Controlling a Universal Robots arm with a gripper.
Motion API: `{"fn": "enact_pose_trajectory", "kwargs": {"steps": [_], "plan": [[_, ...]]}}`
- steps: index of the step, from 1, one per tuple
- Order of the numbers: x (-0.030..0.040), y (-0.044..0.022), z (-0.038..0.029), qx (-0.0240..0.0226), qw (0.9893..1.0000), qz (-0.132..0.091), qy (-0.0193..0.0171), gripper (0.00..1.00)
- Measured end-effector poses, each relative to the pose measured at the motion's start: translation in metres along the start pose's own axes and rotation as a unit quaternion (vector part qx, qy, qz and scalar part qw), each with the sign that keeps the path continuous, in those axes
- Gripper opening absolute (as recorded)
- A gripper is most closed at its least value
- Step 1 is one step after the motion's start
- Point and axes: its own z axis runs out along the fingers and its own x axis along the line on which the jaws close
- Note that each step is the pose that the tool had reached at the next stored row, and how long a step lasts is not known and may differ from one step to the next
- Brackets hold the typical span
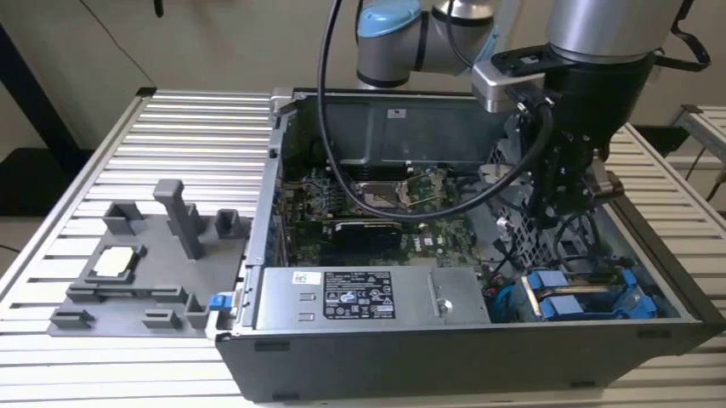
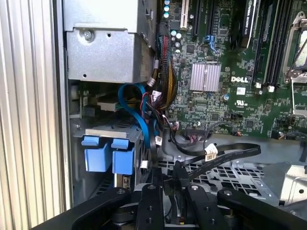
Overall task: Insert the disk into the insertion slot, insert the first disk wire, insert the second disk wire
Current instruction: 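Insert the second disk wire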
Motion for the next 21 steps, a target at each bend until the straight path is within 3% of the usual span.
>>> {"fn": "enact_pose_trajectory", "kwargs": {"steps": [3,5,7,8,15,18,21], "plan": [[-0.0001,0.0003,0.0011,0.0008,1.0,0.001,-0.0071,0.26],[-0.0003,0.0004,0.0014,0.0009,1.0,0.001,-0.0086,0.26],[-0.0001,0.0004,0.0014,0.0009,1.0,0.001,-0.0088,0.24],[-0.0001,0.0004,0.0014,0.0009,1.0,0.001,-0.0088,0.17],[0.0002,0.0004,0.0013,0.0009,1.0,0.001,-0.0088,0.17],[0.0002,0.0004,0.0013,0.0009,1.0,0.001,-0.0088,0.24],[0.0,0.0007,0.002,0.0007,1.0,0.001,-0.0049,0.31]]}}
